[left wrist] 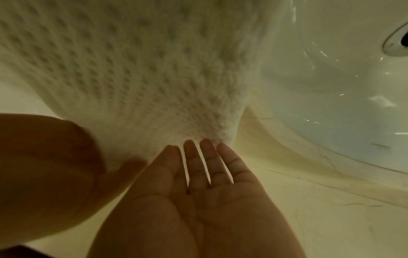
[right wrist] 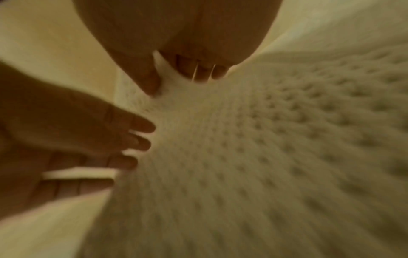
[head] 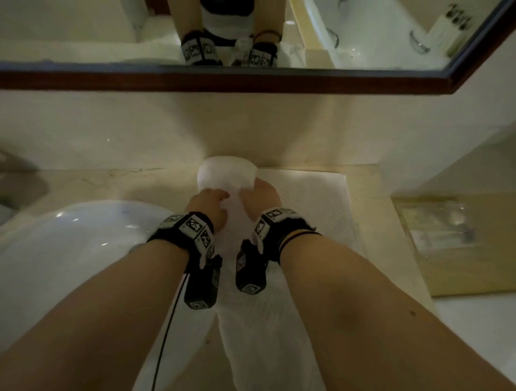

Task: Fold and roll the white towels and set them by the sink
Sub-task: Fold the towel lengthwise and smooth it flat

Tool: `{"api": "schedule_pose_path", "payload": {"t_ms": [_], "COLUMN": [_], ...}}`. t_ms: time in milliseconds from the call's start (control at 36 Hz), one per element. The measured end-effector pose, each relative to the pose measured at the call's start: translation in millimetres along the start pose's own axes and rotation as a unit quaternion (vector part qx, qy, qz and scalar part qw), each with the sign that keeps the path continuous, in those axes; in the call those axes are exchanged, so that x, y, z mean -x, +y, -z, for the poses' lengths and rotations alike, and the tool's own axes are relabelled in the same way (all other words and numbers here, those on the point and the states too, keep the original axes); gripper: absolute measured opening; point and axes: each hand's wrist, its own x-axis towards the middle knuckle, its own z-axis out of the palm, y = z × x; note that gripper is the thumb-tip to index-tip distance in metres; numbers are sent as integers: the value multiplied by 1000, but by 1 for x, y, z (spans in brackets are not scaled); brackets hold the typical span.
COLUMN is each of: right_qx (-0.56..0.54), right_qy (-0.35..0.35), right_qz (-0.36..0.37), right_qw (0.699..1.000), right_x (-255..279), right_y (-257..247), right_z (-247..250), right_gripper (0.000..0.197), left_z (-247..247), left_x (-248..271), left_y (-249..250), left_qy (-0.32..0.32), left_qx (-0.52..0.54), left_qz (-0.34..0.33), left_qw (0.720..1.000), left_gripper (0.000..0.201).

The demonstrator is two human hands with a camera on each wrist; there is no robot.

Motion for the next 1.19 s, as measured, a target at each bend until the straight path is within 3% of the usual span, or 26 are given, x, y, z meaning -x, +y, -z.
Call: {"api": "schedule_pose_path", "payload": {"t_ms": [56,139,194,278,361,444,639,806,889,1000,1055,1111,1194], "right_qx": [-118,-162,-159,-178,-106,-70,-73,-34,56,51,14,-53,-221], "right_qy": [4,66,103,82,57,51,66,38,14,17,45,43,-20], "right_qz": [-54,-96,-106,-131,-162,-186,-166,-184,-169,-166,-159,-179,-191], "right_qw": [992,980,976,972,979,979,981,982,984,985,986,981,956], "right_x": [-1,-1,0,9,14,16,4,-11,-21,-25,-30,-33,-35], "right_y": [1,19,43,76,107,123,125,127,130,133,138,141,150], "right_z": [20,55,77,100,108,108,122,140,138,135,135,135,132], "right_gripper": [50,48,44,47,51,44,45,59,63,46,47,60,60], "left_z": [2,3,1,-9,-20,-28,-25,-18,-18,-22,-21,-19,-15], "left_x": [-2,-3,-4,-11,-15,-23,-46,-57,-62,-66,-66,-67,-70], "left_y": [1,9,19,36,55,68,74,67,68,73,75,76,77], "left_qy": [47,83,64,1,-31,-9,42,50,38,32,25,24,28], "left_qx": [20,52,74,130,145,117,157,46,44,130,129,100,74], "left_qz": [18,52,59,65,70,92,131,128,146,141,112,91,88], "left_qw": [999,994,993,989,987,989,978,989,988,981,985,991,993], "left_gripper": [45,55,65,71,70,63,61,31,36,50,50,49,48]}}
